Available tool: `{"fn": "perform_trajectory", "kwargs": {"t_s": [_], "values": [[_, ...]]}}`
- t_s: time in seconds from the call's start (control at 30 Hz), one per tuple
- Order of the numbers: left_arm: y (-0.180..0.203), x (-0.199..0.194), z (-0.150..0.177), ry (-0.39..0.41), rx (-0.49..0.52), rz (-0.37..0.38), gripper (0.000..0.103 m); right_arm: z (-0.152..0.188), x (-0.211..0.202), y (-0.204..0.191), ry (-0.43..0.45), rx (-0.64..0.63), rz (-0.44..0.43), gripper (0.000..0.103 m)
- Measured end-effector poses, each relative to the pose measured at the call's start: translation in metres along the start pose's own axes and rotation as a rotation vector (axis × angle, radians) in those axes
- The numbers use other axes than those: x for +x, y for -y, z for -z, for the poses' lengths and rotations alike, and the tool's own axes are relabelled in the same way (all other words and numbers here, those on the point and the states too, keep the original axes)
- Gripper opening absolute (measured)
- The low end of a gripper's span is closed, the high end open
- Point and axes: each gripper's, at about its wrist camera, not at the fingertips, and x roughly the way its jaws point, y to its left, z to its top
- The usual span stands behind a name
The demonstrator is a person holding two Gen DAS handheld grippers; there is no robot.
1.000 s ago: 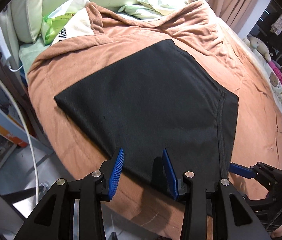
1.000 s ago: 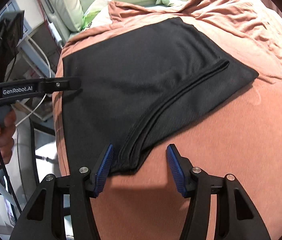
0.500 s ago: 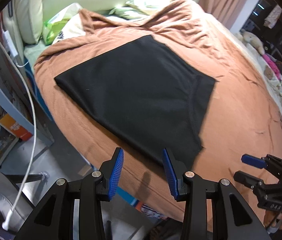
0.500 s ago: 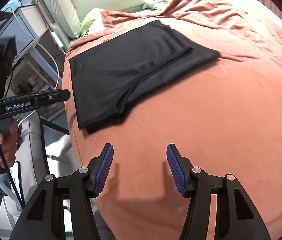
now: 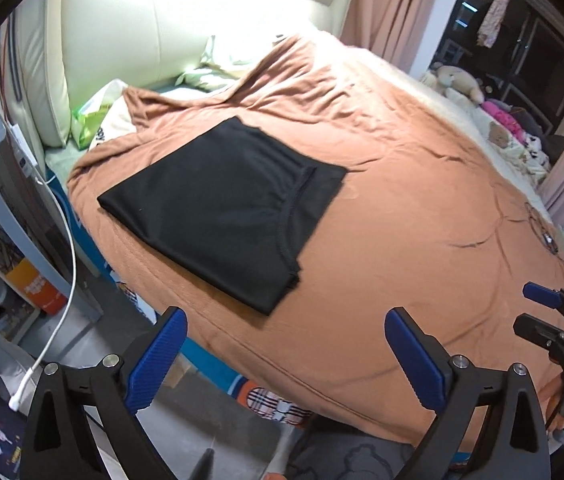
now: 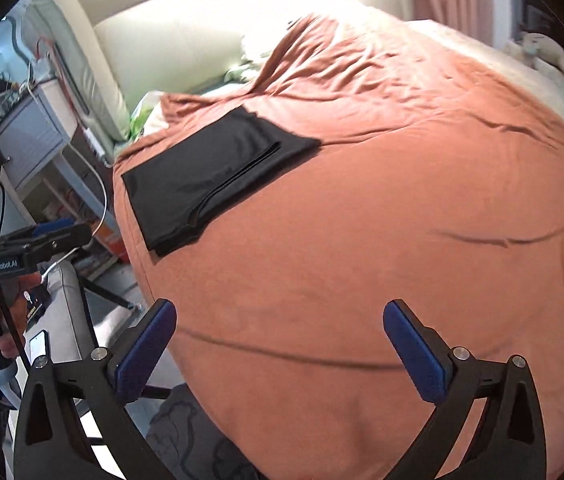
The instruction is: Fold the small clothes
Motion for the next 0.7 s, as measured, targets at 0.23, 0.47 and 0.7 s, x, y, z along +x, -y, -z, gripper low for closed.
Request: {"fn": "perform_trajectory", "kwargs": {"t_s": [0.23,0.47,0.7], "values": [[0.03,-0.039,0.014,0.069,0.066,0.022,0.103,0.035,-0.06,0.007,0.064,0.044,0.042,0.103],[0.063,-0.072,0.035,0.129,0.158,0.039,0.103,0.068,-0.111,0.005,0.127,0.056,0.078,0.103],[0.088,-0.106,0.059,0.191,0.216,0.081,0.103,0.103,-0.16,-0.002,0.209,0.054,0.12,0.103]]}}
